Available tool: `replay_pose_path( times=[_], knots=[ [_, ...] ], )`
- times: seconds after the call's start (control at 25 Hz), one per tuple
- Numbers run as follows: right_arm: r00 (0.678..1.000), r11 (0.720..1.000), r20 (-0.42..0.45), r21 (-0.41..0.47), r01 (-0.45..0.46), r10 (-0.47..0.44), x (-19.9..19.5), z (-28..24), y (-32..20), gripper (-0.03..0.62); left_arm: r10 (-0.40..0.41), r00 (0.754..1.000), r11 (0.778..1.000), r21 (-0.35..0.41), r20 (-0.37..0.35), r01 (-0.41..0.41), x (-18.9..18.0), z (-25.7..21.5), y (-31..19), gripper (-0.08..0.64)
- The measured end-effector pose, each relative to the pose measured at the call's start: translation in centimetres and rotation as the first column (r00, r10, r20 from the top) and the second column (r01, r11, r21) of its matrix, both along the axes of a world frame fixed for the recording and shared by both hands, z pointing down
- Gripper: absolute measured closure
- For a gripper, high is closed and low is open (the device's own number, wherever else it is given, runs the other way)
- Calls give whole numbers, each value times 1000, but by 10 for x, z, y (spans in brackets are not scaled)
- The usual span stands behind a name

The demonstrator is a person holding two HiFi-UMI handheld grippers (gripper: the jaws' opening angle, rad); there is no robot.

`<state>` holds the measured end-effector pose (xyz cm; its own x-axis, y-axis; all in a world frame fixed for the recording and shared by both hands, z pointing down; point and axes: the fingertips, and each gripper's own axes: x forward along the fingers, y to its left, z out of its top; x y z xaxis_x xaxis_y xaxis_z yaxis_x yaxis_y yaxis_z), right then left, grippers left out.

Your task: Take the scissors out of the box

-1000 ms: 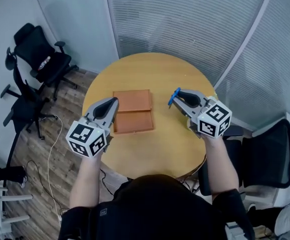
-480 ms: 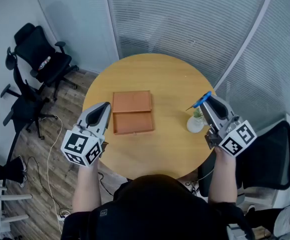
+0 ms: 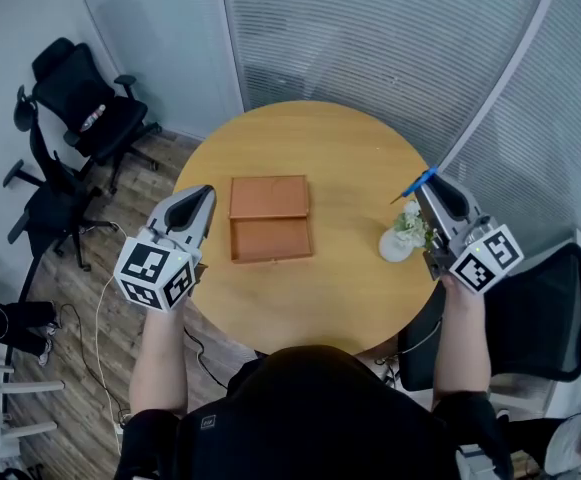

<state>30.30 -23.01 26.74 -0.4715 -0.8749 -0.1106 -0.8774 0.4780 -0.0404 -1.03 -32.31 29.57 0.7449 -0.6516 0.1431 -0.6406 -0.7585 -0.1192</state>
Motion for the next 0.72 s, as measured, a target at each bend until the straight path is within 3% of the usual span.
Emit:
replay_pose_path(
  times=[0.12, 0.32, 0.44, 0.56, 0.72],
  knots=[
    [1000, 999, -15, 35, 16, -15, -5, -16, -5, 505, 15, 1000, 1000, 8, 9, -15, 6, -5, -5, 546],
    [998, 995, 55, 96, -13, 8, -3, -31, -5, 505, 28, 999, 1000, 10, -34, -28, 21, -12, -9, 546],
    [998, 996, 59, 93, -17, 12, -7, -24, -2, 505, 36, 998, 999, 17, -41, -36, 28, -13, -6, 546],
    [998, 997, 64, 80, -22, 17, -10, -14, 1, 505, -6, 997, 1000, 22, -80, 8, 24, -14, -5, 546],
    [999, 999, 48, 45, -15, 13, -21, 3, 0, 505, -38, 998, 999, 27, -46, 39, 21, 1, -1, 546]
  ],
)
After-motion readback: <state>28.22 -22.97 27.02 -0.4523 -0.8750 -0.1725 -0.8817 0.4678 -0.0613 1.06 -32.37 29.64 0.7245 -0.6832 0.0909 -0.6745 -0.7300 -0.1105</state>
